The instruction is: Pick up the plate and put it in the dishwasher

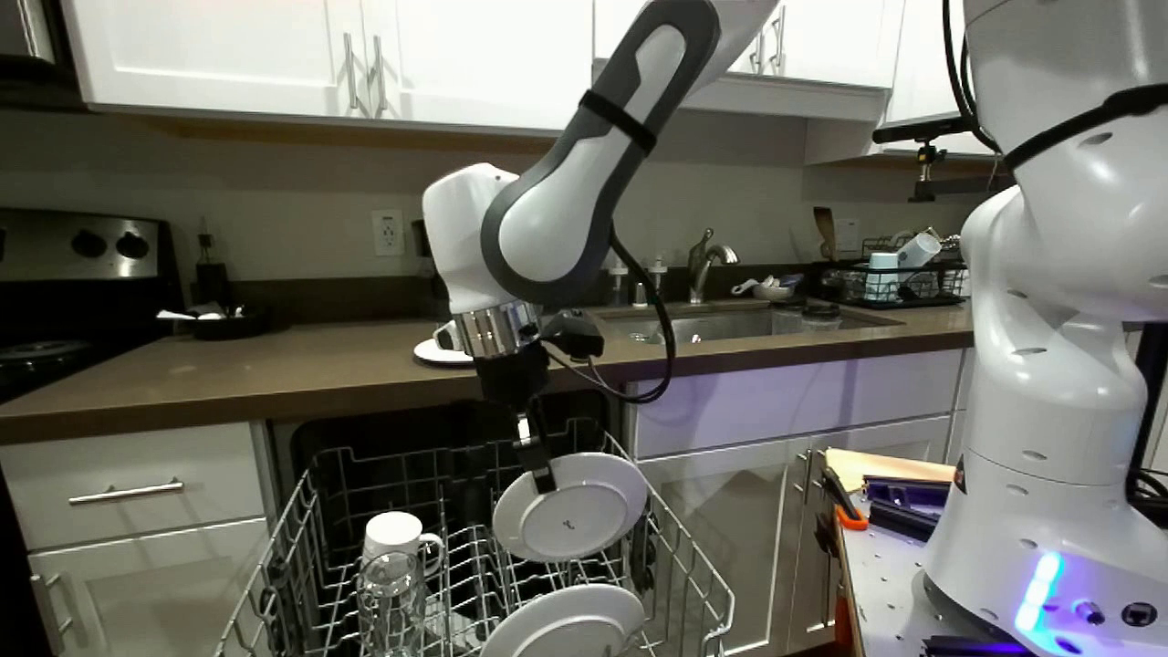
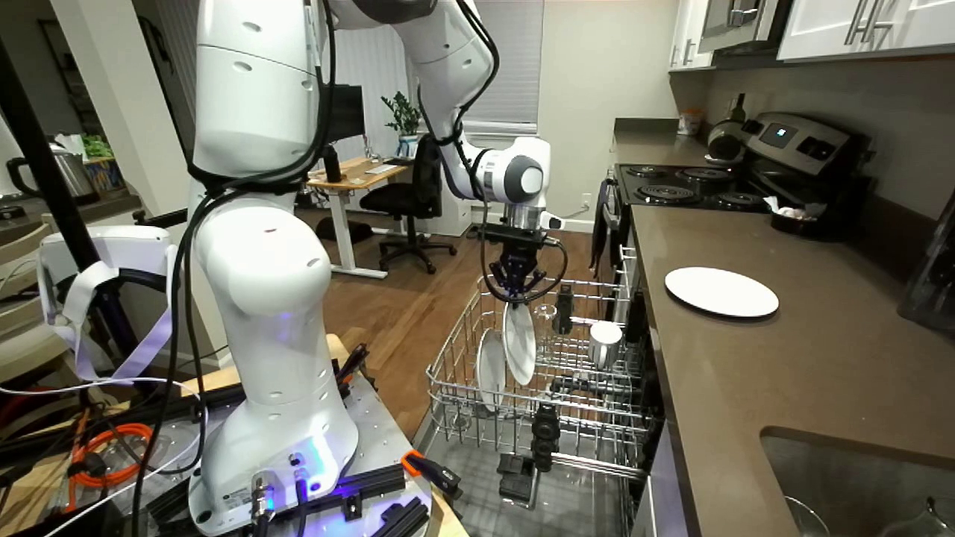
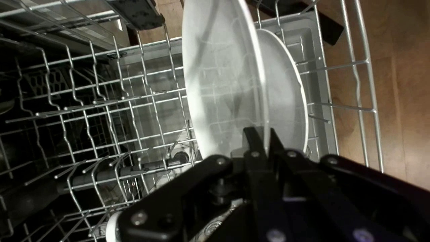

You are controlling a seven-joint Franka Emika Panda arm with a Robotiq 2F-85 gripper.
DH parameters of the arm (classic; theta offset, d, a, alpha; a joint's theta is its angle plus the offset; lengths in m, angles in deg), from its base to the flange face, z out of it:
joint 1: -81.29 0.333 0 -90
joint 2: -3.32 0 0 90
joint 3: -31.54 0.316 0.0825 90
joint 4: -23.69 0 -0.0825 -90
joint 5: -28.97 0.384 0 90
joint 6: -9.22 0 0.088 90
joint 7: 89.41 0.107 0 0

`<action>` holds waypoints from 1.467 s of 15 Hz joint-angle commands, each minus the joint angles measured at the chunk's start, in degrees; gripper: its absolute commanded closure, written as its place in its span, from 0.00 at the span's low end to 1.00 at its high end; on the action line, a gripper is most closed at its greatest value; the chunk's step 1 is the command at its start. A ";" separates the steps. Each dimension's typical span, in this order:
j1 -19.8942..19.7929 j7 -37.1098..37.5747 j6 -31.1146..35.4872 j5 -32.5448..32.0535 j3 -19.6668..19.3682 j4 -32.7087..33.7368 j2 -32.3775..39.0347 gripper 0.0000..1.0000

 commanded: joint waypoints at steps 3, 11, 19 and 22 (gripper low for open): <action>-1.65 -4.27 -1.46 2.82 1.13 2.77 0.85 0.94; -1.74 -5.41 -1.73 5.14 1.74 2.39 -0.01 0.94; -1.54 -5.76 -2.96 4.50 1.74 1.68 -0.16 0.94; -0.77 -3.37 -1.49 2.61 1.18 2.32 1.42 0.93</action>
